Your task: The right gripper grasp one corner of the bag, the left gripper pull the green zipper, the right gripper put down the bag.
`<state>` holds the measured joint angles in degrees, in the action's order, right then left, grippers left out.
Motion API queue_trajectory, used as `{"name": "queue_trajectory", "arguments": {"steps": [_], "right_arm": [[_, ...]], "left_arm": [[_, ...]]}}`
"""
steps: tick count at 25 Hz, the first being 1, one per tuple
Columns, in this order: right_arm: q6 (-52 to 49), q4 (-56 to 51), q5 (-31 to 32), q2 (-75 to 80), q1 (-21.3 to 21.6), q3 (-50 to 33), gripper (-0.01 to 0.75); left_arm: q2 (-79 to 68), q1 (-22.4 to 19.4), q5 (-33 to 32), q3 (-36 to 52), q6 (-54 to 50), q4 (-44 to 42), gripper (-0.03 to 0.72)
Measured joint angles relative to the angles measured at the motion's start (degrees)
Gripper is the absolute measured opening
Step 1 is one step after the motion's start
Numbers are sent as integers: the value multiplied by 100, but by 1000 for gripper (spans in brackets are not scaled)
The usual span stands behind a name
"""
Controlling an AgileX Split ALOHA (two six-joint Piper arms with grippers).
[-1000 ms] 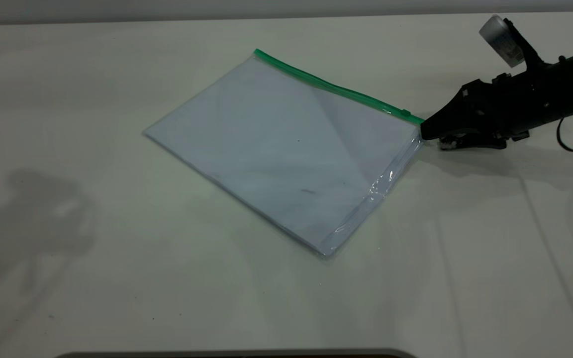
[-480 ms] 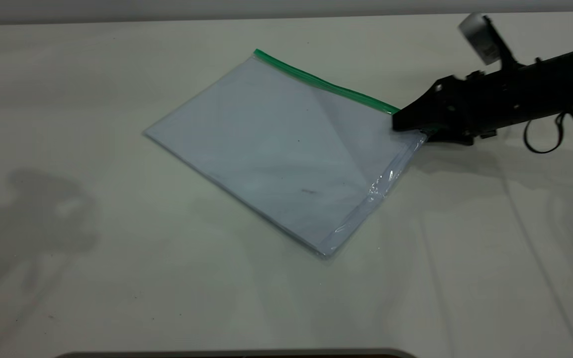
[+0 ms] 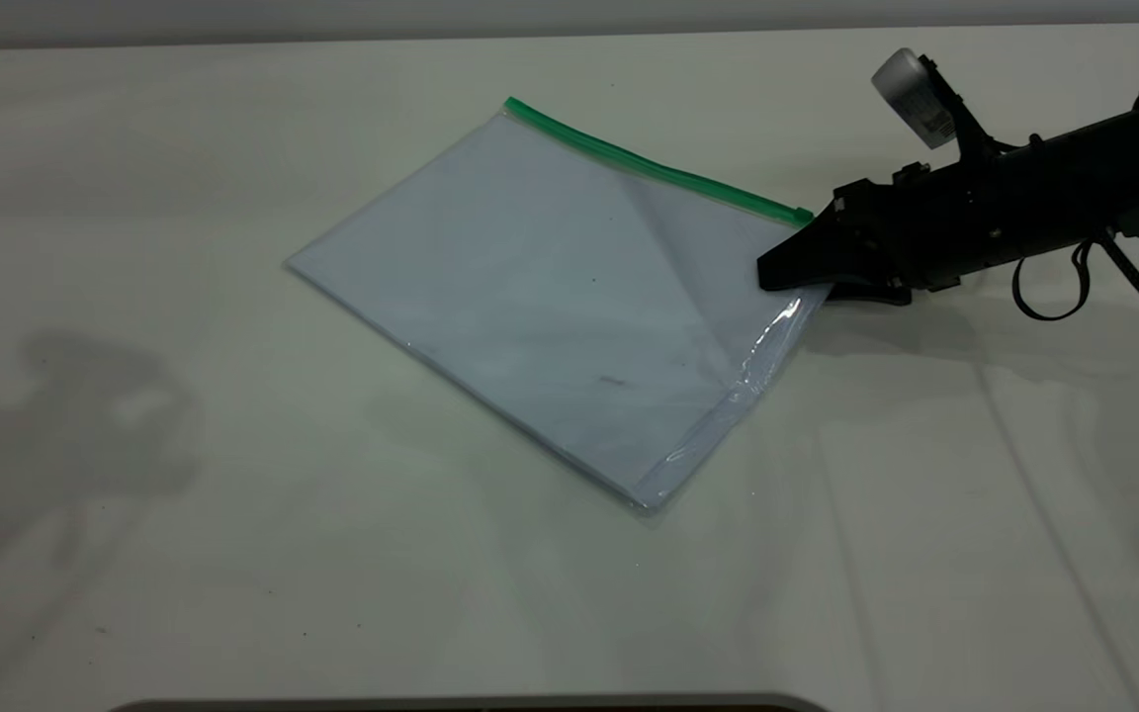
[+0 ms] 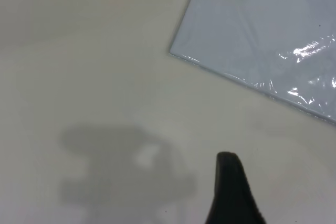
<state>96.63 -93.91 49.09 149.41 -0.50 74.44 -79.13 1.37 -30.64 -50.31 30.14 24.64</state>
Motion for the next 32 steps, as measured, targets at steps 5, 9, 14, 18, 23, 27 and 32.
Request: {"name": "queue_trajectory", "arguments": {"steps": [5, 9, 14, 18, 23, 27, 32], "right_arm": [[5, 17, 222, 0, 72, 0, 152], [76, 65, 297, 0, 97, 0, 39], [122, 115, 608, 0, 66, 12, 35], [21, 239, 675, -21, -215, 193, 35], [-416, 742, 563, -241, -813, 630, 35], [-972, 1292, 299, -385, -1281, 915, 35], [-1415, 1932, -50, -628, -1615, 1151, 35]], "left_arm": [[-52, 0, 16, -4, -10, 5, 545], [-192, 0, 16, -4, -5, 5, 545], [-346, 7, -29, -70, 175, 5, 545], [-698, 277, -161, -381, 483, 5, 545], [-1448, 790, -107, -962, 917, 31, 545], [-2270, 982, 59, -1530, 1059, 118, 545], [-3398, 1250, 87, -2388, 1712, 419, 545]]}}
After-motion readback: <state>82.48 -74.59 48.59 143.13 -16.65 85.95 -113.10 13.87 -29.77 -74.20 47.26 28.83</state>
